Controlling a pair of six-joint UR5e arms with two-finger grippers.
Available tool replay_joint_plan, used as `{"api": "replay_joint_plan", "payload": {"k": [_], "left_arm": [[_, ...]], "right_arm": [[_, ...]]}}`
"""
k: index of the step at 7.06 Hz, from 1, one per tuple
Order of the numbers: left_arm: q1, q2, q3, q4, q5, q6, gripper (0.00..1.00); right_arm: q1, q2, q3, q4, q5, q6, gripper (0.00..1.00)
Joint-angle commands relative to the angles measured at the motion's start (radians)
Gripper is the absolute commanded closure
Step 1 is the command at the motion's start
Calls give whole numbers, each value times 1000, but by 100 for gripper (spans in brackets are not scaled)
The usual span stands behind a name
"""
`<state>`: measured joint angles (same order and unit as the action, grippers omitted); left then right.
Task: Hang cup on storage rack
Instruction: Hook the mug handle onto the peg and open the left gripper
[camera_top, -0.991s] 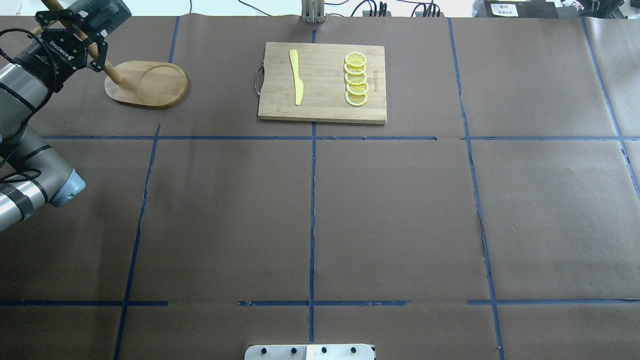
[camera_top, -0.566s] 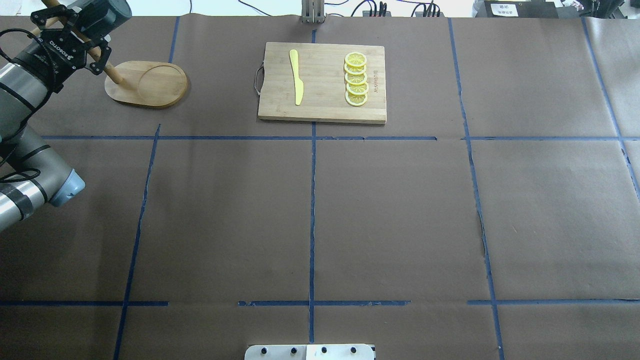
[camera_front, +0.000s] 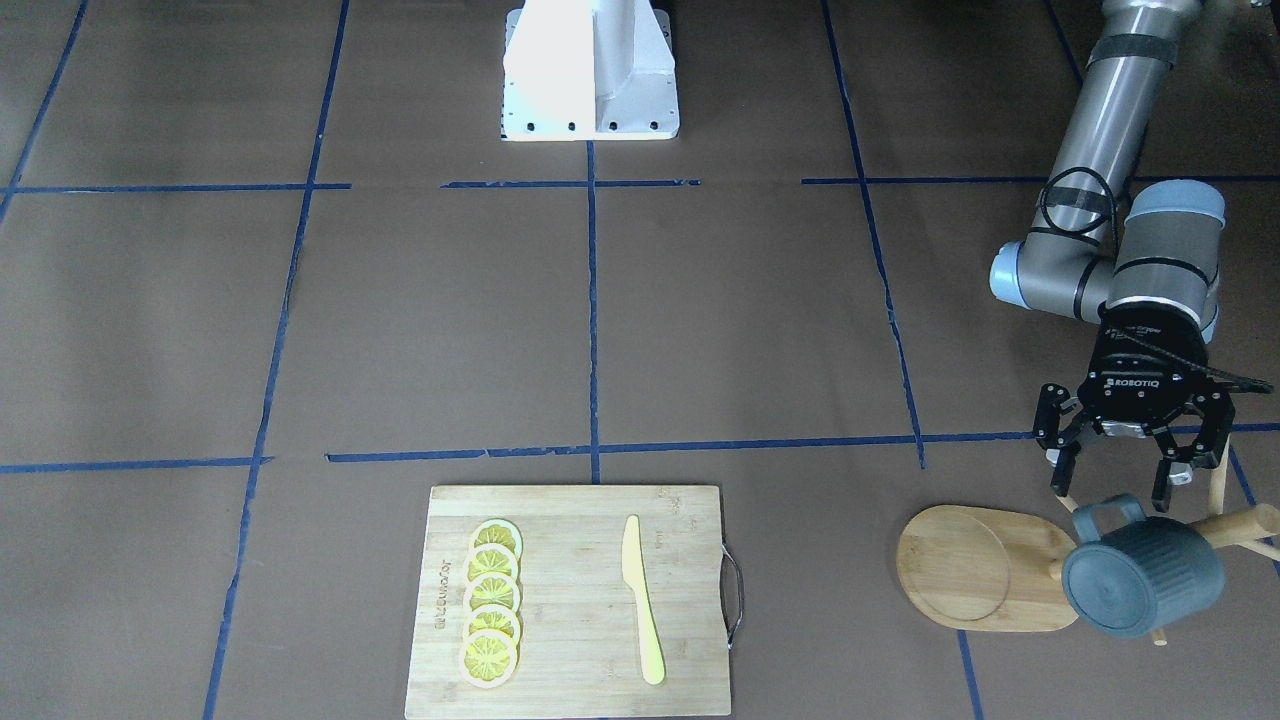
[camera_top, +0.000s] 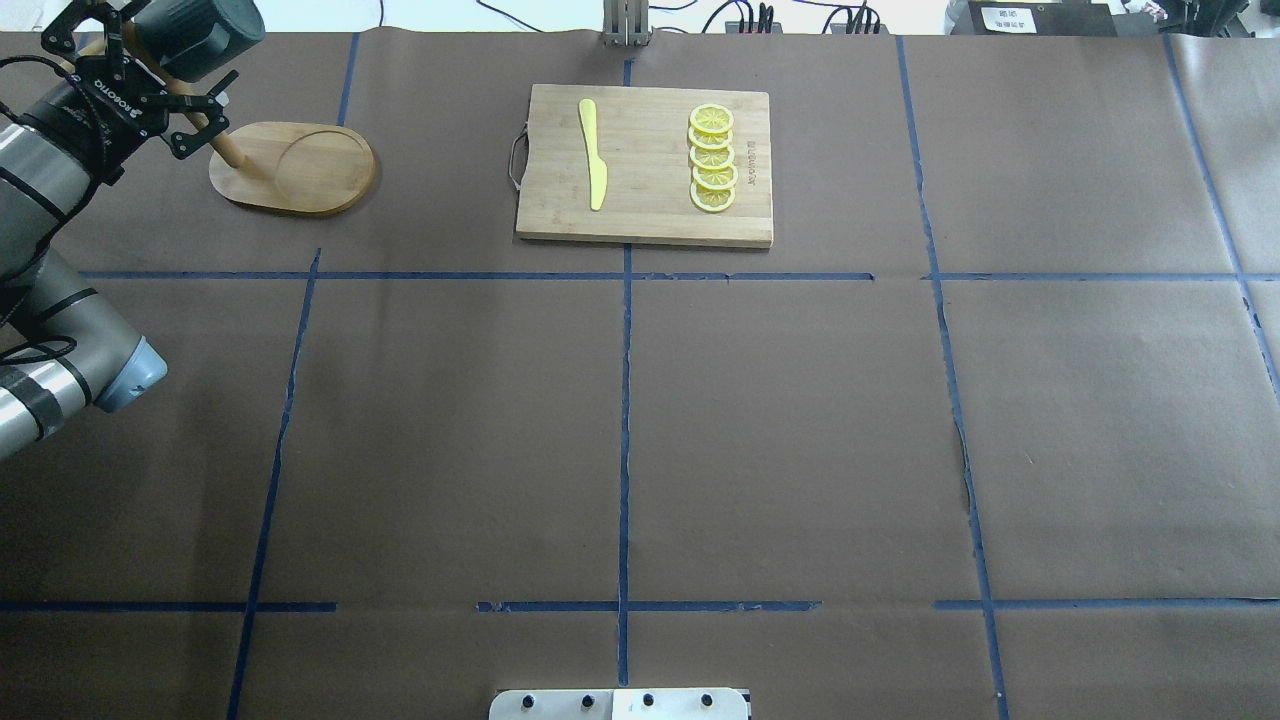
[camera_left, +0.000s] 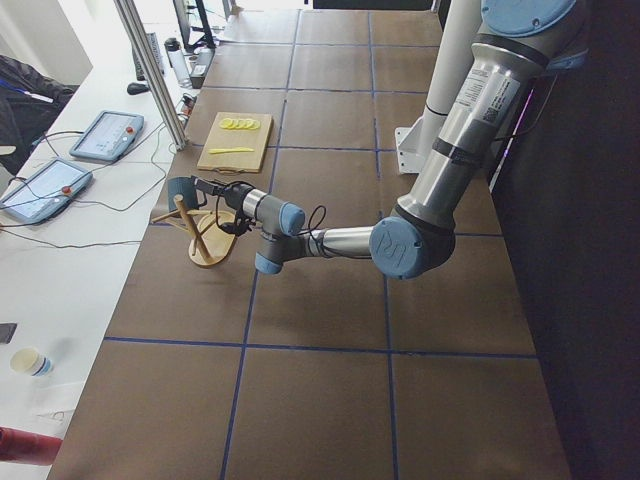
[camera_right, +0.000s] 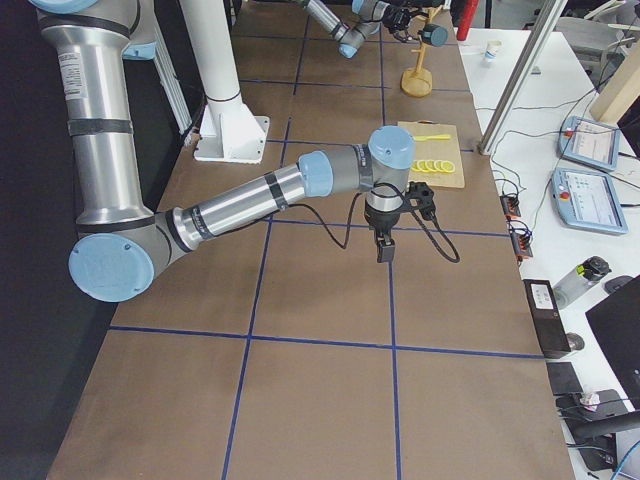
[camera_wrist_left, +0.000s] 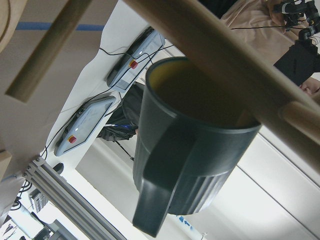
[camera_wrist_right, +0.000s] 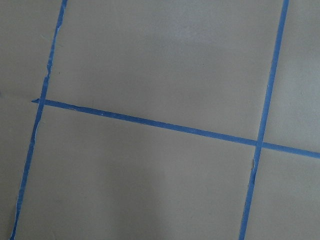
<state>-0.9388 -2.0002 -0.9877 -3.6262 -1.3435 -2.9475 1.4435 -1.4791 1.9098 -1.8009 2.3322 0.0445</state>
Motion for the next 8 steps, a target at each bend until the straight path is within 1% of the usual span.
{"api": "replay_joint_plan", "payload": {"k": [1,3,4,5,6,7,8], "left_arm": [[-3,81,-104,1,-3,-1,0],[-5,196,-240,14,-38,-1,0],[-9,245,-325,70,-93,-1,0],[-81,274,-407,180,-203,5,0],[-209,274,-460,302,-382,14,0],[-333,273,-483,369,-523,24,0],[-415,281,-482,376,-636,142,0]], "right_arm": [[0,0,-2,0,-1,0,0],[0,-1,0,0,-1,-2,0],[0,0,0,0,-1,-2,0],[0,-1,0,0,-1,-2,0],[0,-3,0,0,-1,-2,0],[0,-7,-2,0,-1,-2,0],[0,-10,-3,0,-1,-2,0]]}}
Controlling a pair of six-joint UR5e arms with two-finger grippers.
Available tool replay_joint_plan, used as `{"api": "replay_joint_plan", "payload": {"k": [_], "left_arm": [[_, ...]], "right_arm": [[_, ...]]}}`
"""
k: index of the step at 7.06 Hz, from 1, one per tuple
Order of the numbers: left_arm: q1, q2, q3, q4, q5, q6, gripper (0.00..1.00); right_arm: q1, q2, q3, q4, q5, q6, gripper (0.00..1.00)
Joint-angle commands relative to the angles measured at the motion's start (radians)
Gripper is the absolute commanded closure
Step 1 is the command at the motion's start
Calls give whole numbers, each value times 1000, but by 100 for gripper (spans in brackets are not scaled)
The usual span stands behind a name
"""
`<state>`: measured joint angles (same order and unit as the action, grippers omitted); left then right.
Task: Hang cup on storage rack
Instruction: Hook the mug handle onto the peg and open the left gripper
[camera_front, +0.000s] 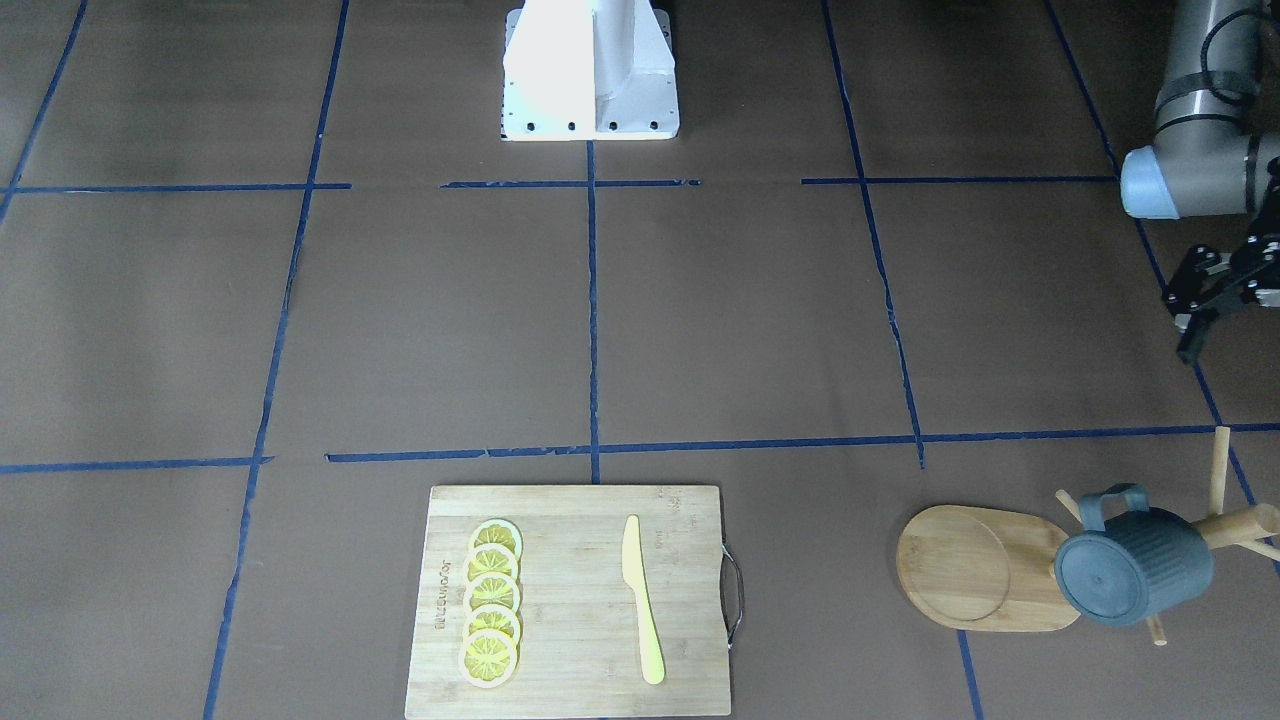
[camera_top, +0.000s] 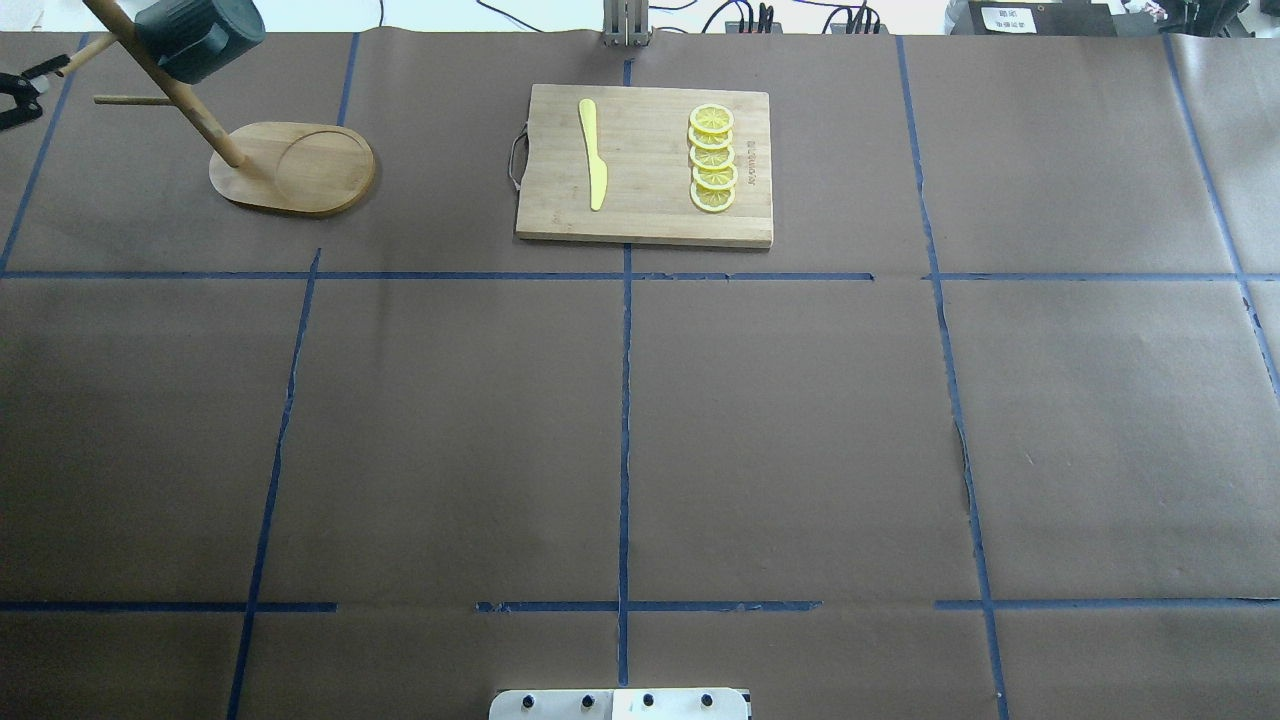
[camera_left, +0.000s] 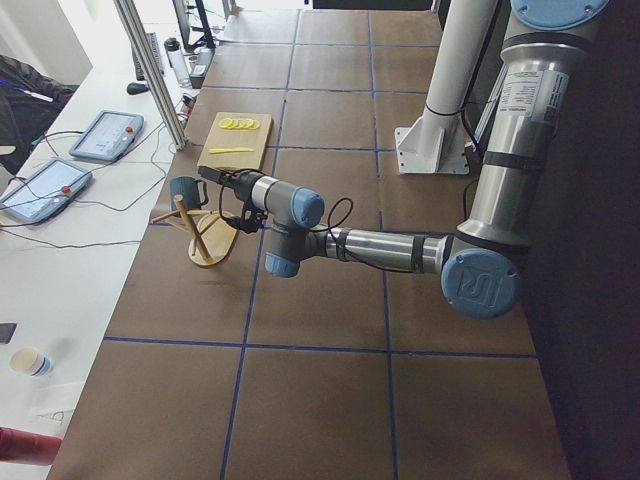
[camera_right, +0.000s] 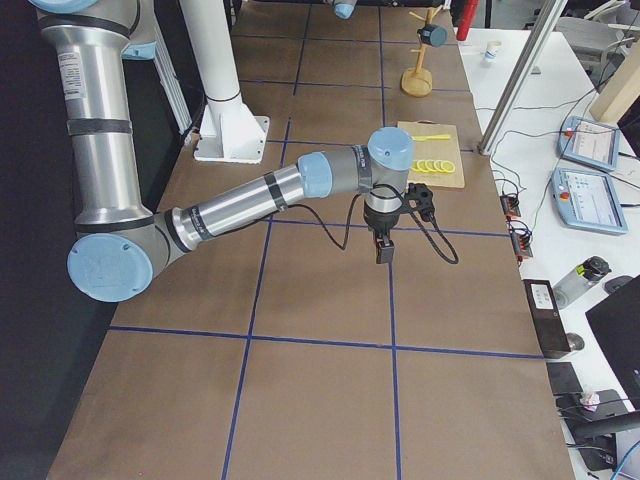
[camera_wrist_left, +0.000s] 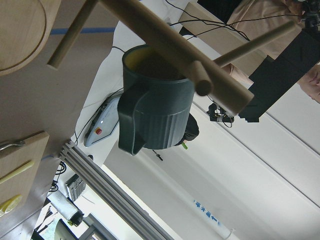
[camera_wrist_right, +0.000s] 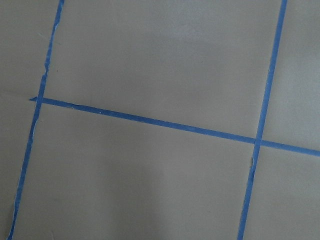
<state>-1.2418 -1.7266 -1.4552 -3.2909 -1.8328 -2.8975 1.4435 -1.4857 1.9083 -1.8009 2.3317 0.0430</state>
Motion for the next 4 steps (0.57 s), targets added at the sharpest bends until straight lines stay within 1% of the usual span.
{"api": "replay_joint_plan", "payload": {"k": [1,2,3,4], "left_arm": [[-170,40,-27,43,-199,213,0],[-192,103,-59,42,-201,406,0],[-191,166,-71,43,-198,646,0],[-191,201,-73,69,-198,870,0]], "right_arm": [[0,-5,-3,0,0,0,0],[0,-4,-5,0,0,0,0],[0,-2,-5,0,0,0,0],[0,-4,-3,0,0,0,0]]}}
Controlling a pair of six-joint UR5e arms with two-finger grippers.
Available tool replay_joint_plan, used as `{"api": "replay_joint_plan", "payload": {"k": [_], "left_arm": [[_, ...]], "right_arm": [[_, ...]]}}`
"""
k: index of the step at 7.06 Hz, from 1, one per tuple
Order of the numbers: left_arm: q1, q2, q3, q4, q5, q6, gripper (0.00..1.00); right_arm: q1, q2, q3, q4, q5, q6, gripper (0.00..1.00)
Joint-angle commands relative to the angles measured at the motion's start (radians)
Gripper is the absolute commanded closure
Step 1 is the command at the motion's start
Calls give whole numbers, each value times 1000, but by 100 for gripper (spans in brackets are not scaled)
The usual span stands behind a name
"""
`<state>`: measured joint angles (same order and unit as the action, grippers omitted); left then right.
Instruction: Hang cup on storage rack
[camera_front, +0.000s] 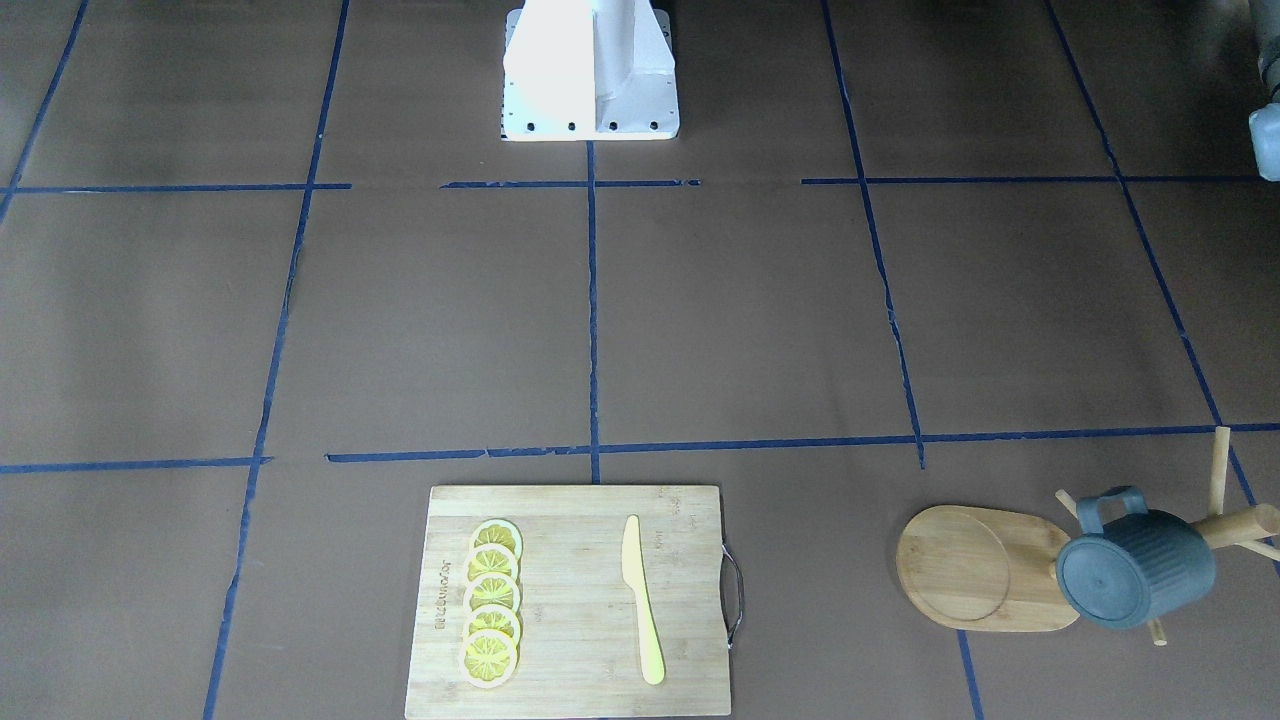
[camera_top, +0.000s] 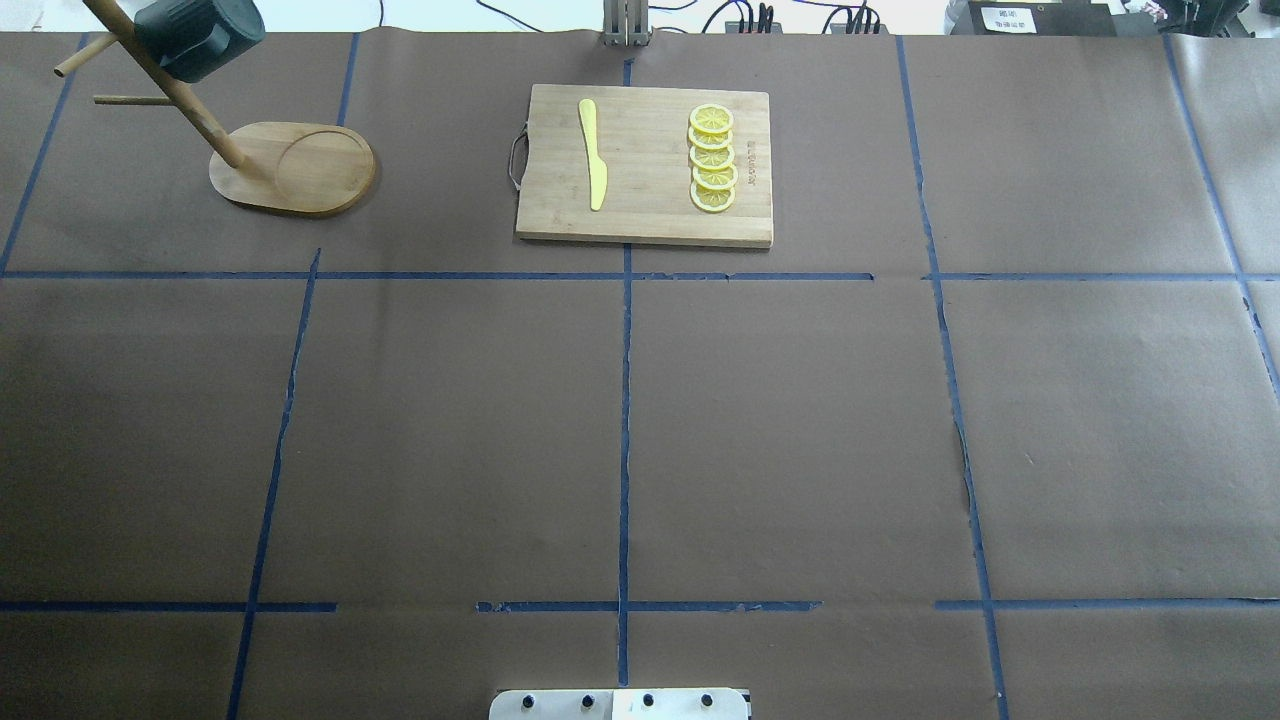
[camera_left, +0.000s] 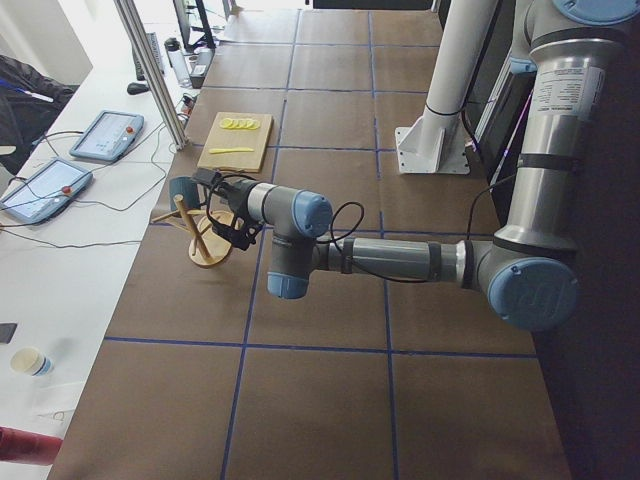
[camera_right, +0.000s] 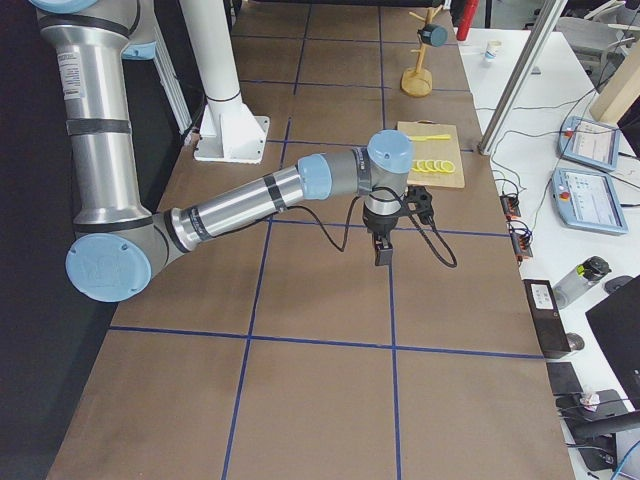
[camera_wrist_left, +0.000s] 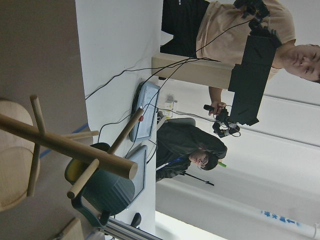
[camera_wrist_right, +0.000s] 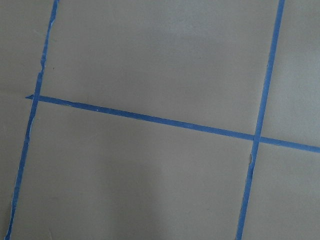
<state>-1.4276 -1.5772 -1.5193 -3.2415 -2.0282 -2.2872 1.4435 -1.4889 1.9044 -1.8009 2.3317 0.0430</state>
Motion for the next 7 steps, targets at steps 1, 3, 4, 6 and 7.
{"api": "replay_joint_plan", "payload": {"k": [1,3,4,6,7], "left_arm": [[-7,74,-28,85,-3,466,0],[-5,107,-71,220,-4,747,0],[-8,109,-103,305,-7,869,0],[-14,118,-119,444,-12,1117,0],[-16,175,-127,486,-50,1269,0]], "right_arm": [[0,-1,-1,0,0,0,0],[0,-1,-1,0,0,0,0],[0,1,-1,0,0,0,0],[0,-1,-1,-2,2,3,0],[0,-1,-4,-2,2,6,0]]}}
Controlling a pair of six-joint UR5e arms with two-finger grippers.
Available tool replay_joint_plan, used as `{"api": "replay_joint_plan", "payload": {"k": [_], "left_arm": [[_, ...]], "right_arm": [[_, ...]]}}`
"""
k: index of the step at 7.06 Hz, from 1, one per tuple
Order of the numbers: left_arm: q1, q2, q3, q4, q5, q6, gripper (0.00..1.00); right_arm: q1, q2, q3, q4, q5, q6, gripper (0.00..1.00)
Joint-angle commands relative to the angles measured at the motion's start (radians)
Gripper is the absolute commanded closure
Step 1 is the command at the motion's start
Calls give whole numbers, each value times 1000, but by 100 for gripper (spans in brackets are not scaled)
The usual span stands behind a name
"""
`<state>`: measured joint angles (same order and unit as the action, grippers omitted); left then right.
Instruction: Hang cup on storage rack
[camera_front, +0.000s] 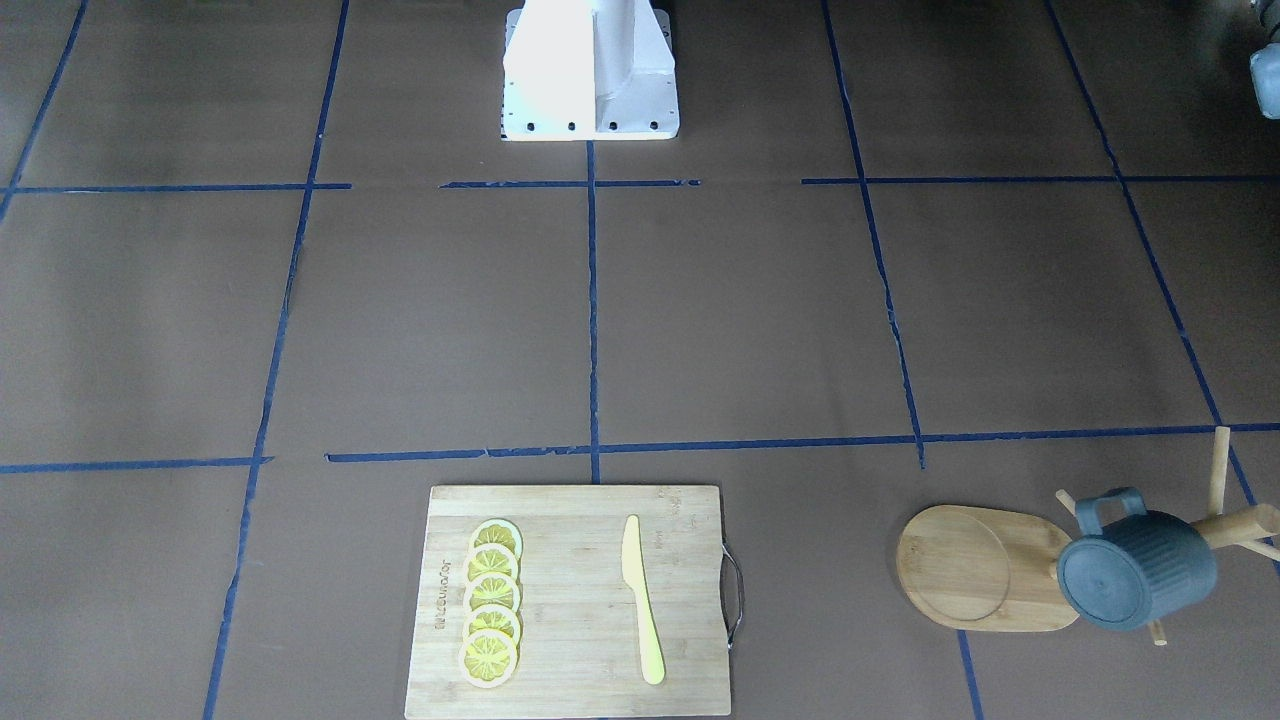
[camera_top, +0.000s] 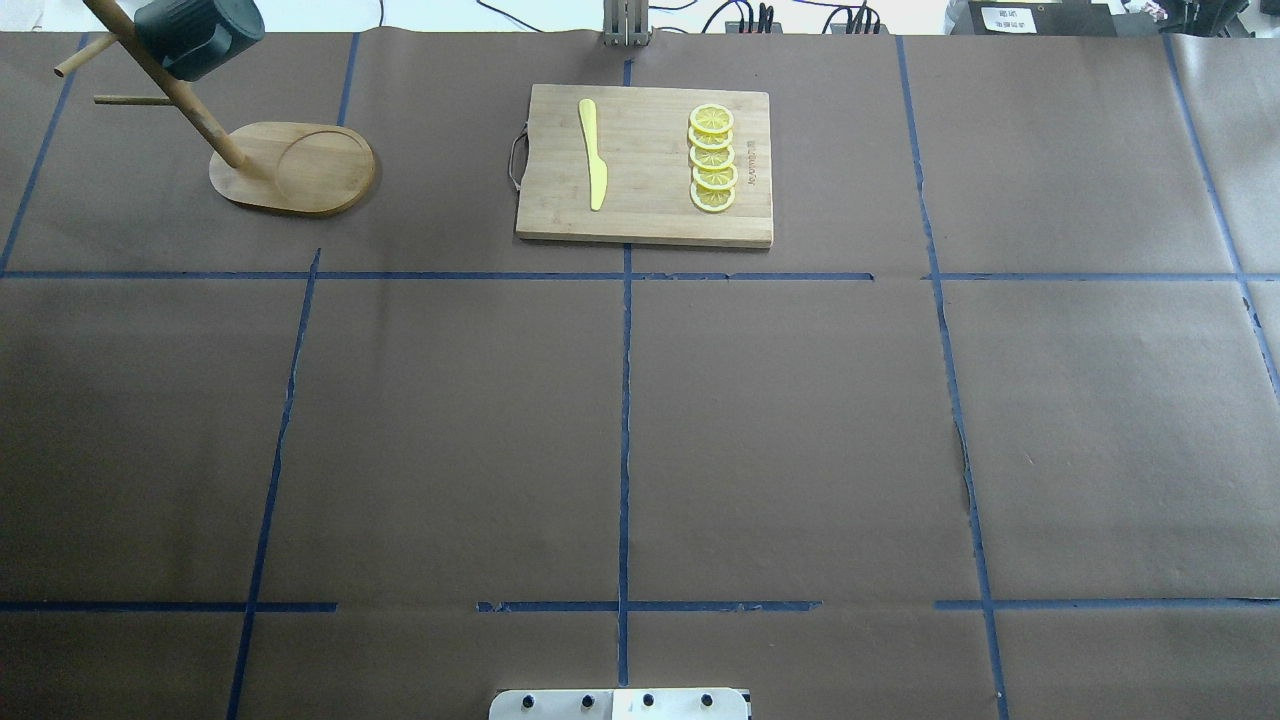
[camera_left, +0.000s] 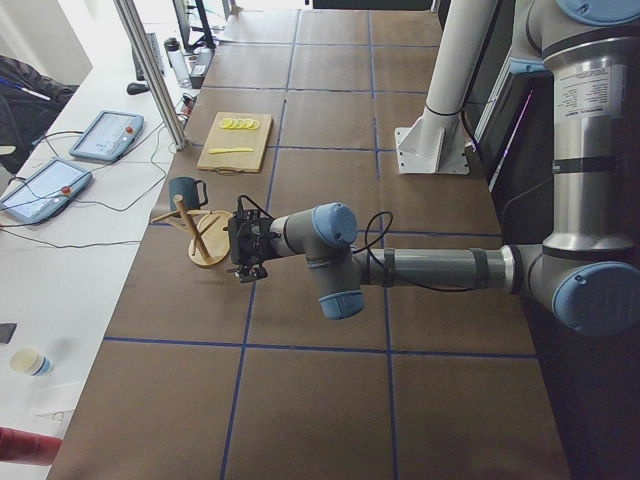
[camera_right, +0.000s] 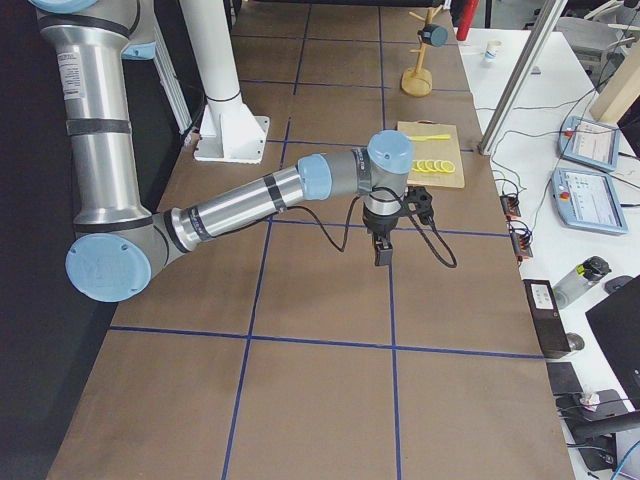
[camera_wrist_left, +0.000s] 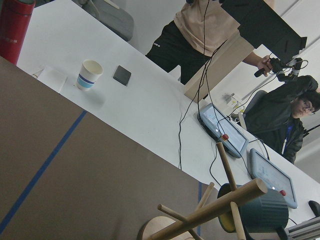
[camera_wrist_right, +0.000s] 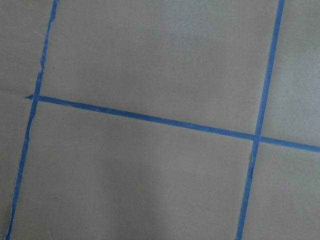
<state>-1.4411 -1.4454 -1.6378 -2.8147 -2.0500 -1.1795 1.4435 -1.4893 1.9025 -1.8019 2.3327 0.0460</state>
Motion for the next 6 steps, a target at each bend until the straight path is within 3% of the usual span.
{"api": "replay_joint_plan", "payload": {"k": [1,4,6], "left_arm": [[-34,45,-17,157,-62,281,0],[-171,39,-20,580,-226,851,0],[-180,33,-20,830,-236,1077,0]], "right_arm": [[0,1,0,-1,1,3,0],[5,-2,0,-1,2,5,0],[6,-3,0,-1,2,3,0]]}}
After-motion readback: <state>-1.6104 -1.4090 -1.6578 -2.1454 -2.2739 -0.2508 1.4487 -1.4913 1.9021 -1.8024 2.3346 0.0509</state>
